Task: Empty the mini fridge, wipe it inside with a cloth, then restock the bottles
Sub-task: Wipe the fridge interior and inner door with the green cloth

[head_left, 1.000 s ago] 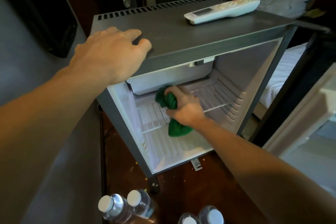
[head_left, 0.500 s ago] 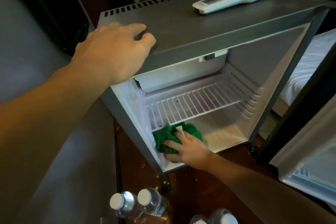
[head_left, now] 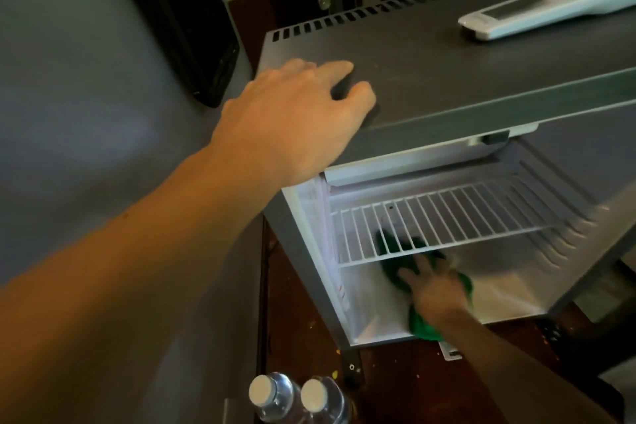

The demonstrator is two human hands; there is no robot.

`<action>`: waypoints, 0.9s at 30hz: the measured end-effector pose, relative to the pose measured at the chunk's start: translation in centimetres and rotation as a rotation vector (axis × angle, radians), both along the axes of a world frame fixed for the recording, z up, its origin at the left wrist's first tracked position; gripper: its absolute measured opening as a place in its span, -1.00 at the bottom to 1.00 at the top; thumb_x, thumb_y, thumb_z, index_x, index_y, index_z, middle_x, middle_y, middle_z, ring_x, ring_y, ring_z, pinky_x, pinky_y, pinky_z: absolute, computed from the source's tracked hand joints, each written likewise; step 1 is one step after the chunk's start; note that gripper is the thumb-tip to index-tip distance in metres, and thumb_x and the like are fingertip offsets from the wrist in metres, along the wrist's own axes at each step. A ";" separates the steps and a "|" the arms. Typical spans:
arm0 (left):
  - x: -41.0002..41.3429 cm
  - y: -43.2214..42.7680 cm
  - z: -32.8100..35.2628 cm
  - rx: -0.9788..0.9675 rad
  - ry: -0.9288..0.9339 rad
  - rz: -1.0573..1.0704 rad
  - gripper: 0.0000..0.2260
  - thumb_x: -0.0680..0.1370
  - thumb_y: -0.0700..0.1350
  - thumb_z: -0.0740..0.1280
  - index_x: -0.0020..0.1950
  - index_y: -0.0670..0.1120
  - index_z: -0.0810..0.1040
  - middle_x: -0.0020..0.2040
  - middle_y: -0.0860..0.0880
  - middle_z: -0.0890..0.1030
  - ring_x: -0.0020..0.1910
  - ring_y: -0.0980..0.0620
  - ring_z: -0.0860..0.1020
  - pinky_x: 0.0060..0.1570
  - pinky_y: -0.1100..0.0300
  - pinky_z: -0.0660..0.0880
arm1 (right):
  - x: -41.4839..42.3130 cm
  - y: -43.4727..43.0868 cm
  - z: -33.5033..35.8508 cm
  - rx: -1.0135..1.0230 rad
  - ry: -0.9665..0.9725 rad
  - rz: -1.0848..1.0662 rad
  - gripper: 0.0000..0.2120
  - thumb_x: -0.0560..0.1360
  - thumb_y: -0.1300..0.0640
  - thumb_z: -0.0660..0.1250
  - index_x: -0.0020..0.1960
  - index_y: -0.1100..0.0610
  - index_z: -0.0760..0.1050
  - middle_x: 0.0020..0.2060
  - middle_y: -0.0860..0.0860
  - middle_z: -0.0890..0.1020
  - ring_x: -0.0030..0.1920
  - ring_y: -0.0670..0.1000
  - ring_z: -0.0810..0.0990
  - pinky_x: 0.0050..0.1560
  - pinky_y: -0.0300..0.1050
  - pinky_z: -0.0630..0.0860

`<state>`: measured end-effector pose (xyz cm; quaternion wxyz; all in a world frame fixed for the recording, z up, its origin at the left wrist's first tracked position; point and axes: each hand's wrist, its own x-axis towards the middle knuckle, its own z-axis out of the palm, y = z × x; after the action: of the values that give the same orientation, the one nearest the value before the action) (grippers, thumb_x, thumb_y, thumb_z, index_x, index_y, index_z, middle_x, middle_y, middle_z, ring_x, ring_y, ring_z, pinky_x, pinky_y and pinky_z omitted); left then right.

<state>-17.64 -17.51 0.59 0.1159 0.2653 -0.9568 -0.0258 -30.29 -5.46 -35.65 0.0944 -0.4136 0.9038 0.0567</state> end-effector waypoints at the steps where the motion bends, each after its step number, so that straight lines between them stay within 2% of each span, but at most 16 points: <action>1: -0.1 0.0 0.0 -0.006 0.002 0.000 -0.51 0.56 0.30 -0.05 0.50 0.29 0.20 0.51 0.09 0.27 0.45 -0.12 0.24 0.35 -0.16 0.23 | -1.6 1.4 0.0 0.015 0.007 -0.072 -0.45 0.52 0.17 0.19 0.45 -0.16 0.21 0.47 0.11 0.15 0.39 0.37 0.28 0.22 0.16 0.48; 6: -0.3 0.0 -0.1 -0.027 -0.012 0.008 -0.52 0.58 0.27 -0.06 0.50 0.28 0.19 0.50 0.06 0.27 0.44 -0.13 0.25 0.29 -0.13 0.24 | -7.7 6.1 -0.4 -0.061 -0.023 -0.313 -0.45 0.52 -0.07 0.28 0.47 -0.14 0.20 0.38 0.11 0.23 0.27 0.20 0.43 0.08 -0.01 0.52; 9: -0.4 0.2 -0.1 -0.042 -0.017 0.015 -0.52 0.59 0.25 -0.06 0.51 0.27 0.18 0.50 0.04 0.27 0.44 -0.13 0.24 0.29 -0.12 0.23 | -6.2 3.5 -0.2 -0.158 -0.080 -0.452 -0.51 0.49 -0.03 0.34 0.39 -0.09 0.31 0.32 0.14 0.29 0.17 0.20 0.49 -0.05 -0.03 0.54; 12: -0.3 0.3 -0.3 -0.058 -0.019 0.014 -0.53 0.59 0.25 -0.06 0.51 0.27 0.18 0.49 0.03 0.28 0.43 -0.15 0.25 0.25 -0.13 0.25 | -2.4 0.9 -0.5 -0.168 -0.082 -0.297 -0.57 0.50 0.02 0.30 0.35 -0.11 0.34 0.35 0.13 0.30 0.10 0.19 0.55 -0.19 -0.09 0.57; 13: -0.3 0.3 -0.2 -0.055 -0.015 0.012 -0.53 0.59 0.25 -0.05 0.51 0.27 0.19 0.49 0.02 0.29 0.42 -0.16 0.26 0.24 -0.13 0.25 | -1.2 0.2 -0.5 -0.156 -0.095 -0.206 -0.59 0.51 0.02 0.29 0.34 -0.13 0.34 0.36 0.11 0.29 0.08 0.20 0.55 -0.19 -0.07 0.58; 15: -0.3 0.2 -0.1 -0.041 -0.013 0.014 -0.53 0.58 0.26 -0.06 0.50 0.27 0.20 0.47 0.01 0.30 0.41 -0.17 0.27 0.23 -0.13 0.27 | 0.7 -1.1 0.1 -0.117 -0.158 -0.024 -0.62 0.51 0.02 0.28 0.31 -0.15 0.35 0.38 0.07 0.27 0.16 0.24 0.50 -0.04 0.02 0.60; 18: -0.1 0.0 -0.1 -0.029 -0.011 0.024 -0.52 0.56 0.28 -0.07 0.45 0.26 0.28 0.43 0.00 0.35 0.36 -0.19 0.31 0.22 -0.16 0.29 | 2.6 -2.4 2.2 -0.024 -0.305 0.149 -0.66 0.48 0.04 0.31 0.23 -0.21 0.39 0.34 0.03 0.33 0.22 0.23 0.41 0.14 0.09 0.51; 20: 0.0 0.1 -0.2 -0.048 0.039 -0.001 -0.55 0.54 0.24 -0.05 0.31 0.19 0.43 0.27 -0.05 0.47 0.19 -0.18 0.40 0.09 -0.10 0.36 | 2.7 -1.9 3.4 0.007 -0.332 0.146 -0.65 0.47 0.05 0.33 0.22 -0.20 0.41 0.32 0.04 0.37 0.19 0.22 0.45 0.14 0.04 0.49; 22: -0.1 0.2 -0.2 -0.094 0.098 -0.030 -0.59 0.53 0.18 -0.03 0.15 0.12 0.52 0.12 -0.07 0.53 0.02 -0.15 0.42 -0.05 0.00 0.34 | 2.8 -0.6 4.9 0.037 -0.295 0.129 -0.58 0.45 0.09 0.35 0.26 -0.16 0.42 0.29 0.07 0.39 0.18 0.24 0.48 0.15 0.02 0.48; 24: -0.2 0.5 0.0 -0.120 0.109 -0.038 -0.61 0.52 0.15 -0.02 0.09 0.09 0.55 0.10 -0.12 0.57 0.01 -0.19 0.45 -0.08 0.00 0.35 | 2.9 1.0 7.2 0.051 -0.227 0.127 -0.54 0.43 0.13 0.37 0.29 -0.13 0.42 0.25 0.09 0.42 0.18 0.25 0.49 0.17 0.06 0.44; 27: 0.1 1.5 0.5 -0.150 0.116 0.031 -0.68 0.54 0.09 0.01 0.10 0.11 0.53 0.16 -0.13 0.56 0.10 -0.25 0.47 0.05 -0.16 0.40 | 3.2 3.8 11.8 0.022 -0.155 0.126 -0.56 0.41 0.10 0.41 0.27 -0.02 0.46 0.20 0.11 0.46 0.19 0.23 0.49 0.23 0.15 0.35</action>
<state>-17.55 -15.99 1.06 0.1908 0.2689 -0.9435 0.0323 -27.11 -1.66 -23.85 0.1650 -0.4715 0.8653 0.0404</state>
